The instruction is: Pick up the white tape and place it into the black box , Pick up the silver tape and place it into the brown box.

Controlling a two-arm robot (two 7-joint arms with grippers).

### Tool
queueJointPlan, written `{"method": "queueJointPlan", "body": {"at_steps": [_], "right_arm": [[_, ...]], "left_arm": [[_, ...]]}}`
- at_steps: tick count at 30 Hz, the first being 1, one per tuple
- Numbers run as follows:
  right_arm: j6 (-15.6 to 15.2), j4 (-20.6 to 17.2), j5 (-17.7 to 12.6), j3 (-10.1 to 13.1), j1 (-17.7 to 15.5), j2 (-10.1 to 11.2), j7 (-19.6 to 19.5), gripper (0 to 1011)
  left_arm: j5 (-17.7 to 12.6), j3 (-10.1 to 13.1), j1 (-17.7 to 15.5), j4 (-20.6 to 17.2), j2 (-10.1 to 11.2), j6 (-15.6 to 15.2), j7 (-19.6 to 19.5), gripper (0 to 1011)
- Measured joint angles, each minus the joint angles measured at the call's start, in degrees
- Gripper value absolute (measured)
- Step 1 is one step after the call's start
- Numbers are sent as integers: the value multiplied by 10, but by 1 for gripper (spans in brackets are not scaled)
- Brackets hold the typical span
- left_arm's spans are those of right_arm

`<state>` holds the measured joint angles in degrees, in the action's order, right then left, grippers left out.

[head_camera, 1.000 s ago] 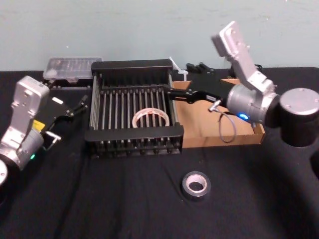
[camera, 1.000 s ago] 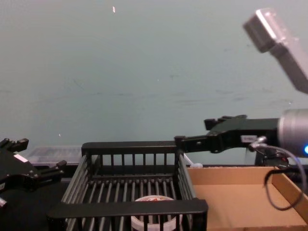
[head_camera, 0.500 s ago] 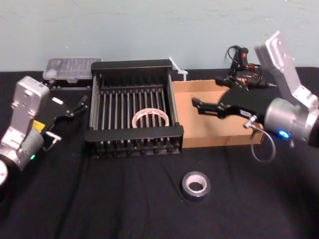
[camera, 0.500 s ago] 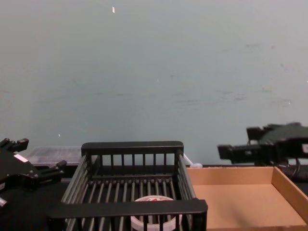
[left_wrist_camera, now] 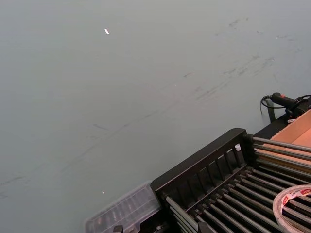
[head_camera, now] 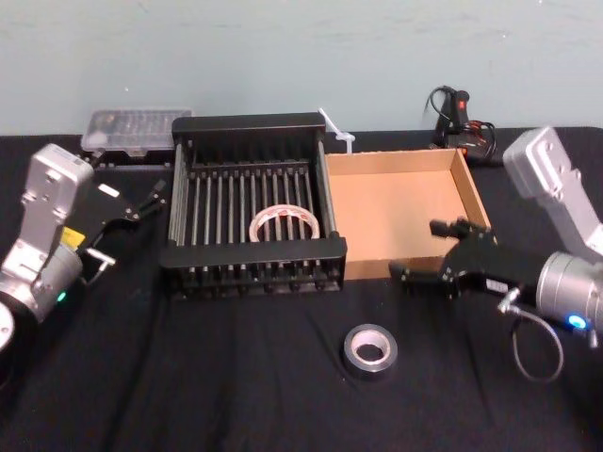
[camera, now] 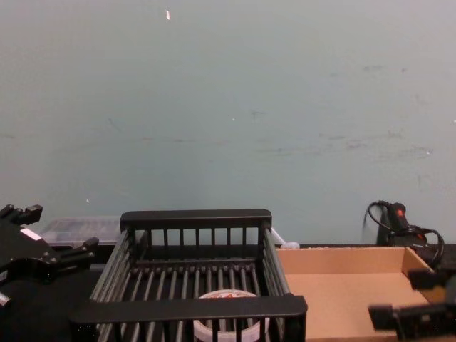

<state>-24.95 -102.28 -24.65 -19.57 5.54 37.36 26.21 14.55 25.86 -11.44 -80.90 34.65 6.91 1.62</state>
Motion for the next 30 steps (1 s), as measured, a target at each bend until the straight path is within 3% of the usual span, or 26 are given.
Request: {"method": "queueJointPlan", "body": {"at_steps": [14, 30], "right_arm": [[-26, -6, -14, -36, -7, 28, 9, 1000], [-47, 16, -15, -82, 20, 28, 11, 1000]], "left_arm": [[0, 0, 0, 0, 0, 0, 0, 1001], [0, 0, 0, 0, 0, 0, 0, 1001]]}}
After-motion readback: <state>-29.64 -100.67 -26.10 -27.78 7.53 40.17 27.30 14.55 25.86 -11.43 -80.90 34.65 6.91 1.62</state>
